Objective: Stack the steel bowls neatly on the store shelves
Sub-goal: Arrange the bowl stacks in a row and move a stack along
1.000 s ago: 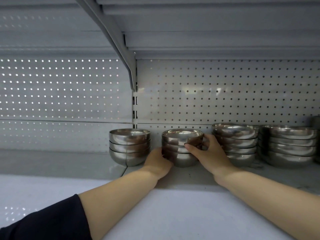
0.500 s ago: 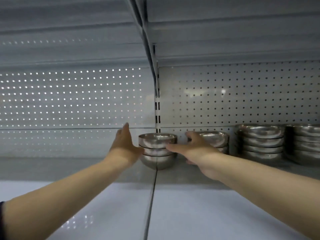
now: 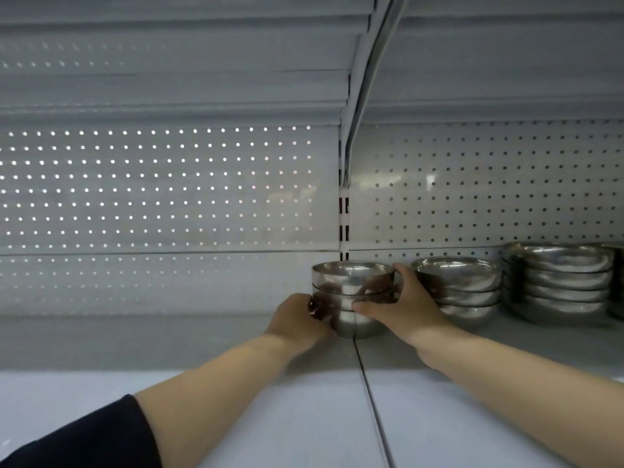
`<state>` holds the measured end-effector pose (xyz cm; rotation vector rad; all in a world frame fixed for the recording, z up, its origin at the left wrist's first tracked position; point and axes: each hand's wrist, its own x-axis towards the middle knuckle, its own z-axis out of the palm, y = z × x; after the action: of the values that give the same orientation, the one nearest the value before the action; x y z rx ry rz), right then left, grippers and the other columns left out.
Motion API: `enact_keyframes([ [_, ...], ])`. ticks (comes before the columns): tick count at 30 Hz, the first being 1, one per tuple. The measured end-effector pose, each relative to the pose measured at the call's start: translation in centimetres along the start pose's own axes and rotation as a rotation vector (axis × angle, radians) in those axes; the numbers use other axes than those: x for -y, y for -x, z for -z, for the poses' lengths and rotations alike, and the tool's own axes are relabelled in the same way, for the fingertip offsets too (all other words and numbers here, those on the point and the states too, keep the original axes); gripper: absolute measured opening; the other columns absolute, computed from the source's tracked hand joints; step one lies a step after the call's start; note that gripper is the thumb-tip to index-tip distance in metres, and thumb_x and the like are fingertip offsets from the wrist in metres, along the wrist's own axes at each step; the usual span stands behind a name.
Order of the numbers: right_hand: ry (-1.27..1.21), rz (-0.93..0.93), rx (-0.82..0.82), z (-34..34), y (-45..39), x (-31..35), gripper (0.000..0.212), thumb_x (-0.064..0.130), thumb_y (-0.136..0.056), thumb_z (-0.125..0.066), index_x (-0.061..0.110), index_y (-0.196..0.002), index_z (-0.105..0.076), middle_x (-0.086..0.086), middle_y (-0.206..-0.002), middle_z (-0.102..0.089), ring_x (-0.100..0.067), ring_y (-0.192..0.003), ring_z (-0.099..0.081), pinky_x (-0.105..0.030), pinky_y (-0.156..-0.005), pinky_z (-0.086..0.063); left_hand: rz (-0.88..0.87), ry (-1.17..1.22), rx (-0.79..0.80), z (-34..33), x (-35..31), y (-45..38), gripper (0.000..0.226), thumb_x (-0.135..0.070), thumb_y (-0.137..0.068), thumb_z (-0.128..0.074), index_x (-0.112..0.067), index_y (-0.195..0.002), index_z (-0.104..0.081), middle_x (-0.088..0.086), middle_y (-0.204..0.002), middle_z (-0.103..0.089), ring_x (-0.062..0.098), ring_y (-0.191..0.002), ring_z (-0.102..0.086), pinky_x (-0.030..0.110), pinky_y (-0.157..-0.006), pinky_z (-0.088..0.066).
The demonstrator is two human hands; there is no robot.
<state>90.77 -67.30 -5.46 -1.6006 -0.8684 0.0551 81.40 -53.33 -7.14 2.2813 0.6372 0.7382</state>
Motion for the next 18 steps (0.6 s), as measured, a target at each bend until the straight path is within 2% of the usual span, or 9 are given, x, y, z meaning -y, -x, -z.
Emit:
enact_keyframes([
  [4,0.026,0.017,-0.011,0.1,-0.1,0.0,0.061,0.022,-0.069,-0.083,0.037,-0.101,-0.033,0.030,-0.082,-0.040,0.014,-0.067,-0.041,-0.005,-0.052,-0.034,-0.029,-0.080,-0.095,-0.2,0.3,-0.1,0.012,-0.011,-0.081,-0.057,-0.006,-0.089,-0.065,0.010,-0.095,-0.070,0.024,-0.091,-0.063,0.027,-0.078,-0.047],
  [7,0.034,0.032,-0.021,-0.1,-0.2,-0.1,0.064,0.021,-0.069,-0.083,0.036,-0.109,-0.036,0.030,-0.081,-0.044,0.022,-0.062,-0.046,0.004,-0.051,-0.035,-0.030,-0.108,-0.147,-0.2,0.6,-0.2,0.011,-0.009,-0.081,-0.057,-0.007,-0.088,-0.065,0.009,-0.095,-0.070,0.024,-0.090,-0.063,0.023,-0.073,-0.044],
  [10,0.047,0.051,-0.023,-0.5,-0.2,-0.2,0.069,0.023,-0.069,-0.083,0.035,-0.120,-0.038,0.029,-0.083,-0.046,0.019,-0.067,-0.044,0.001,-0.053,-0.035,-0.023,-0.120,-0.157,-0.2,0.9,-0.5,0.013,-0.008,-0.080,-0.057,-0.007,-0.090,-0.065,0.009,-0.096,-0.070,0.023,-0.091,-0.063,0.021,-0.073,-0.043],
  [13,0.058,0.072,-0.012,-0.6,-0.3,-0.3,0.064,0.024,-0.070,-0.082,0.039,-0.111,-0.036,0.028,-0.091,-0.049,0.013,-0.075,-0.047,-0.001,-0.056,-0.036,-0.012,-0.120,-0.171,-0.1,1.1,-0.6,0.013,-0.008,-0.079,-0.058,-0.007,-0.090,-0.066,0.009,-0.095,-0.070,0.023,-0.091,-0.064,0.023,-0.075,-0.045],
  [15,0.083,0.085,0.004,-0.5,-0.4,-0.4,0.061,0.025,-0.071,-0.081,0.039,-0.111,-0.038,0.029,-0.089,-0.047,0.007,-0.080,-0.051,-0.002,-0.059,-0.035,-0.017,-0.128,-0.167,0.0,1.2,-0.6,0.013,-0.007,-0.079,-0.059,-0.007,-0.091,-0.065,0.009,-0.095,-0.070,0.024,-0.091,-0.064,0.022,-0.073,-0.043],
  [18,0.090,0.102,0.024,-0.5,-0.5,-0.7,0.049,0.022,-0.072,-0.080,0.039,-0.097,-0.040,0.029,-0.082,-0.049,0.017,-0.070,-0.053,0.000,-0.055,-0.036,-0.046,-0.132,-0.142,0.1,1.2,-0.6,0.016,-0.008,-0.079,-0.059,-0.010,-0.093,-0.066,0.006,-0.095,-0.070,0.021,-0.091,-0.064,0.019,-0.073,-0.041],
])
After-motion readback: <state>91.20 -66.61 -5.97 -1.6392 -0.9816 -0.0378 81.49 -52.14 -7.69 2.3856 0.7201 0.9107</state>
